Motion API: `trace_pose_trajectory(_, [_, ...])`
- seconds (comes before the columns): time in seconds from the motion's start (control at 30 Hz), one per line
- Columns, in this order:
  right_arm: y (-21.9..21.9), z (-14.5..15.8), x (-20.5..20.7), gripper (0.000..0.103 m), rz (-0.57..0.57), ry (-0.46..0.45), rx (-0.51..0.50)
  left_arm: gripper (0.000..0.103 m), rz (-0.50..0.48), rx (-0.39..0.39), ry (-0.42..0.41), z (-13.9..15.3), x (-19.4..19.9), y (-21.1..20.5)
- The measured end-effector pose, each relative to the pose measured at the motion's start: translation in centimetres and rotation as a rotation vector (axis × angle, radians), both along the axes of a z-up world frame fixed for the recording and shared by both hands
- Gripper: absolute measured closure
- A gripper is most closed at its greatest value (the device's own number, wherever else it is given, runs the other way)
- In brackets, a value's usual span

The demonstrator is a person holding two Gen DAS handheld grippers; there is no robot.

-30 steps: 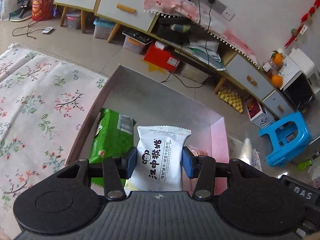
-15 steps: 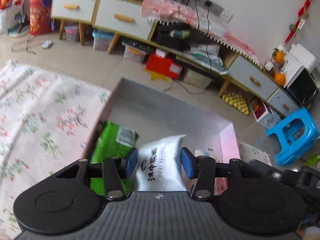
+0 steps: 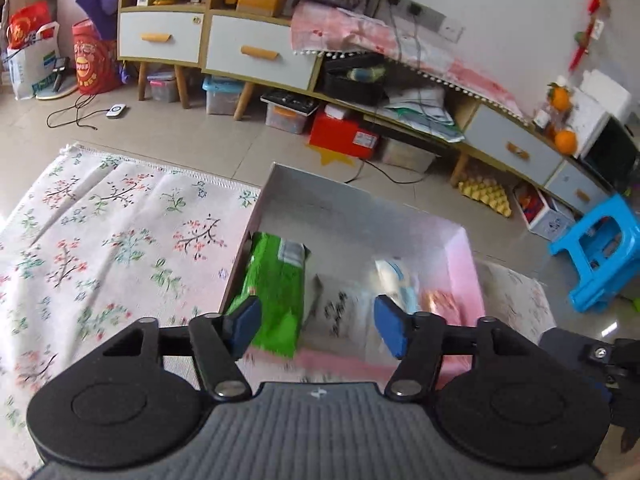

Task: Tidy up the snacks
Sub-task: 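Move both tools back over the remaining snack pile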

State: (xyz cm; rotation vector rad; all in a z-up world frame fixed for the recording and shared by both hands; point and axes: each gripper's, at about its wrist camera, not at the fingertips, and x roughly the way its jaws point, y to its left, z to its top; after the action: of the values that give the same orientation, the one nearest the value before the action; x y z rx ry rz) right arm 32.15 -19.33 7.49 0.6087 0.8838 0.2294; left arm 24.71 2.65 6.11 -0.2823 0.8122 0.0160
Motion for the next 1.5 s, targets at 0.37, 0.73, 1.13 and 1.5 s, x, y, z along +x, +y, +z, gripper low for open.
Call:
trace_pose_trajectory(0.37, [-1.8,2.6,-9.4,0.032,0.037,-0.002,-0.043,0.021,-0.054,0.098,-0.008,1.6,-8.3,-0.7])
trace_pose_trajectory(0.73, [-3.4,-0.2,-12.2,0.032,0.035,0.033,-0.038,0.016,-0.172,0.115,0.073,-1.7,-8.8,-2.8])
trace_pose_trajectory(1.13, [-2.6,-1.7,-11.5,0.032,0.079,0.054,-0.077,0.013,-0.221,0.118,0.169,-5.5,-8.4,-3.9])
trace_pose_trajectory(1.5, [-2.4,-1.9,-11.4,0.032,0.086,0.06,-0.092,0.045,-0.242,0.132,0.188,-6.8,-9.1,-3.9])
